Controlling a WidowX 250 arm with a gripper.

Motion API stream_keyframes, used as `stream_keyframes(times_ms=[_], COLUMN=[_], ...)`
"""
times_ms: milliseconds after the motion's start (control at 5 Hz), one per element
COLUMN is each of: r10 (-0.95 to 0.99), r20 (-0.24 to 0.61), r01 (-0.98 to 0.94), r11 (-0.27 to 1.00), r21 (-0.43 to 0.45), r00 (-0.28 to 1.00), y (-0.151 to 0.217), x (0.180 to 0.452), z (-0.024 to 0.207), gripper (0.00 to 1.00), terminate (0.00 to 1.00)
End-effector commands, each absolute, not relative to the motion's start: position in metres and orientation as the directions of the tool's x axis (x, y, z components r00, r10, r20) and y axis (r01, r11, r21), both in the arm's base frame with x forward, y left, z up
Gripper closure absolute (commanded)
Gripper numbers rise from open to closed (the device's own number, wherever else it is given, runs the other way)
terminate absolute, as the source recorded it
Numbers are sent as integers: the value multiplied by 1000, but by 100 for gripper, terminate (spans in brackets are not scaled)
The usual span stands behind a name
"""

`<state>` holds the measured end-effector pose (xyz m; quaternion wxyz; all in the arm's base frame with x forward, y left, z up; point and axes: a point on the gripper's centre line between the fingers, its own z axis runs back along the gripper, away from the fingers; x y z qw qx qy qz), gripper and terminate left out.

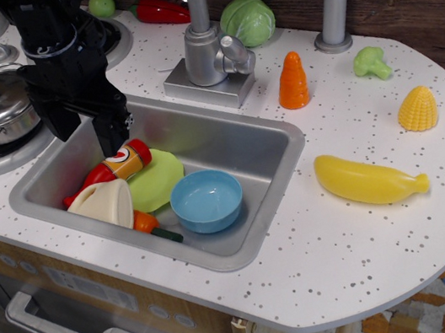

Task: Put corn into bowl

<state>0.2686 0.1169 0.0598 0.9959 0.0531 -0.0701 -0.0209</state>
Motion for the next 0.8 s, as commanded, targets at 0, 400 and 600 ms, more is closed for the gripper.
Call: stream_keyframes(times_ms=[0, 400, 600], r10=[-49, 125, 149], r20=[137, 256, 281], r01=[34, -154, -164], r11=[993, 983, 986], r21=[109, 97, 32], r00=[989, 958, 948], y=[117, 62, 22], x=[269, 325, 352], z=[60, 71, 86], gripper=[0, 0, 0], terminate=[0, 0, 0])
